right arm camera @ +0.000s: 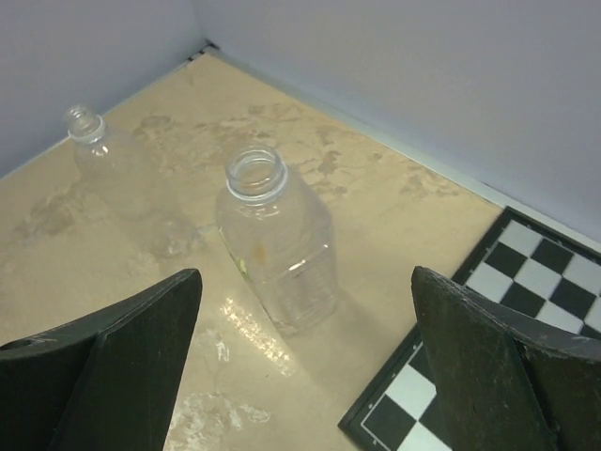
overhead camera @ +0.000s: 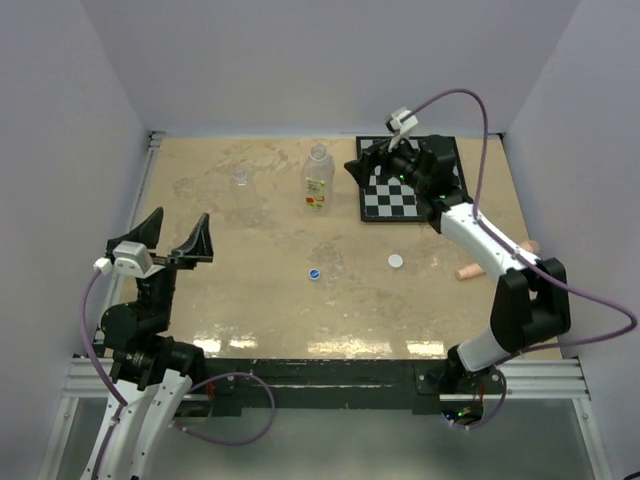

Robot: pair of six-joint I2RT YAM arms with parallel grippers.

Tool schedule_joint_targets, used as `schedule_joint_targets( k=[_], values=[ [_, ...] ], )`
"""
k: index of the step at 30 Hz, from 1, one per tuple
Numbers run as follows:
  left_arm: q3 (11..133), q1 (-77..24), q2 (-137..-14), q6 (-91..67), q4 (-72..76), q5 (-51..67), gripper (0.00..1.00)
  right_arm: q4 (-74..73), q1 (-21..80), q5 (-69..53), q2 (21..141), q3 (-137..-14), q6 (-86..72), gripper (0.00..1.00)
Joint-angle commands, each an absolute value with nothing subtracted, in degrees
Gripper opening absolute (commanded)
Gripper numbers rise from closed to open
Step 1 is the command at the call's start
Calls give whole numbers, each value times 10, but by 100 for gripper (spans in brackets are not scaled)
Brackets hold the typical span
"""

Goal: Screw on the bottle caps

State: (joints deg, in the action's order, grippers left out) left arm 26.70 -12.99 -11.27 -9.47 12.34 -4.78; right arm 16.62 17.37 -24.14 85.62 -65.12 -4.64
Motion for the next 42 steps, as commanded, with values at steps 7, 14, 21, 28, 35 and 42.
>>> schedule_joint_targets(
  k=[7, 14, 21, 28, 35, 42],
  values=[
    [267, -135, -111, -97, 134, -48, 100, 195, 230, -318, 989, -778, 72, 98],
    [266, -140, -116, -98, 135, -46, 100, 196, 236, -341, 1053, -833, 77, 98],
    [265, -141, -120, -96, 136, -43, 100, 185, 240, -359, 1111, -891, 77, 95],
    [263, -142, -127, -95, 140, -38, 100, 185, 241, -367, 1136, -906, 77, 83],
    [255, -142, -135, -86, 156, -12, 100, 192, 241, -372, 1130, -903, 71, 53],
    [243, -142, -162, -80, 187, 52, 100, 213, 241, -366, 1086, -866, 61, 23]
  ],
)
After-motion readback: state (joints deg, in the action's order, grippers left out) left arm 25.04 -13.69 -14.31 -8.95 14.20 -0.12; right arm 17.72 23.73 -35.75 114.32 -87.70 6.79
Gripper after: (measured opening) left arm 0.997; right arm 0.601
